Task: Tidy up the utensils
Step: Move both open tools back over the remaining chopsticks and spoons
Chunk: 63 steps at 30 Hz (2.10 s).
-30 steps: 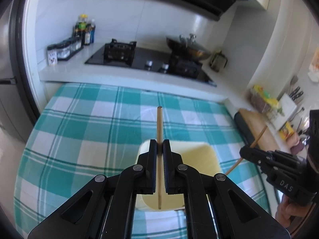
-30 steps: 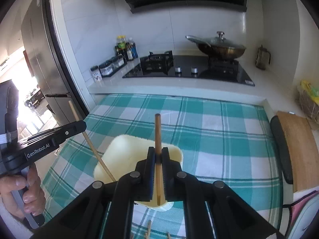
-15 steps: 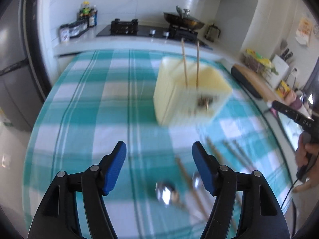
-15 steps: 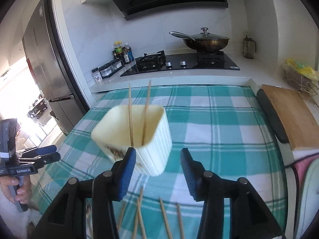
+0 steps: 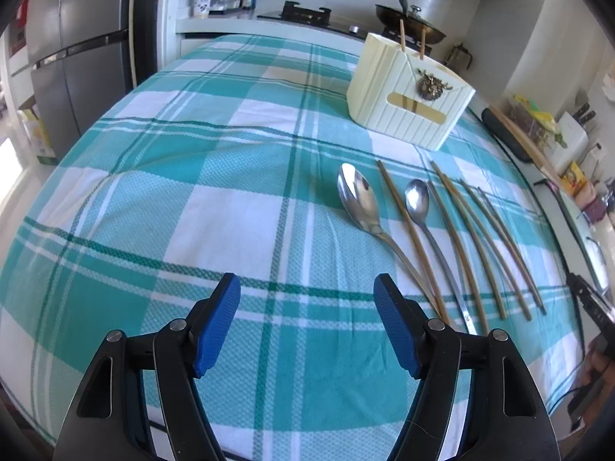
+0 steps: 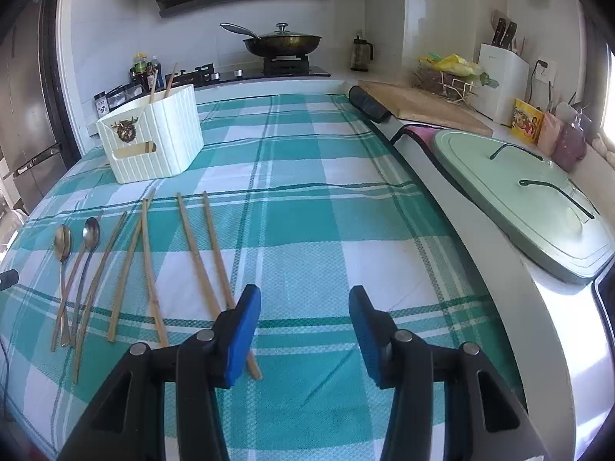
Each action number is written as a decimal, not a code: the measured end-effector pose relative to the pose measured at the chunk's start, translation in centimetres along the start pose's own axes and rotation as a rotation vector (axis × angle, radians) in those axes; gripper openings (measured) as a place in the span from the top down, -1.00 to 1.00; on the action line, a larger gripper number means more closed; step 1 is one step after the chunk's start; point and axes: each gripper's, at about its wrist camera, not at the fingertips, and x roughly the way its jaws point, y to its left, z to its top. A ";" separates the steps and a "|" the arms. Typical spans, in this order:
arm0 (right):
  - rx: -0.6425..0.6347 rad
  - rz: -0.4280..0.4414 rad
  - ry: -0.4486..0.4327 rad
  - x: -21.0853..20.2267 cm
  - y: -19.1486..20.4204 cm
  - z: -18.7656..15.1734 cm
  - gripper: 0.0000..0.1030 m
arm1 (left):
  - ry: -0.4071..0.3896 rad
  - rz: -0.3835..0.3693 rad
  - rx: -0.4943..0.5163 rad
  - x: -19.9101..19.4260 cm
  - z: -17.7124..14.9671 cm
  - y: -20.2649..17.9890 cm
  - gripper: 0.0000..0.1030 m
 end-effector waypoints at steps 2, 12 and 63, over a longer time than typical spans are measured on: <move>-0.009 0.000 -0.015 -0.5 0.6 -0.3 0.06 | 0.013 0.000 -0.001 0.2 -0.4 -0.3 -0.44; -0.049 0.006 -0.046 -1.2 2.4 -1.2 0.05 | 0.016 0.023 0.025 -0.1 -1.6 -1.7 -0.45; -0.060 -0.122 -0.035 -1.0 1.4 -1.8 -0.09 | 0.069 0.027 -0.022 1.4 -2.2 -2.4 -0.46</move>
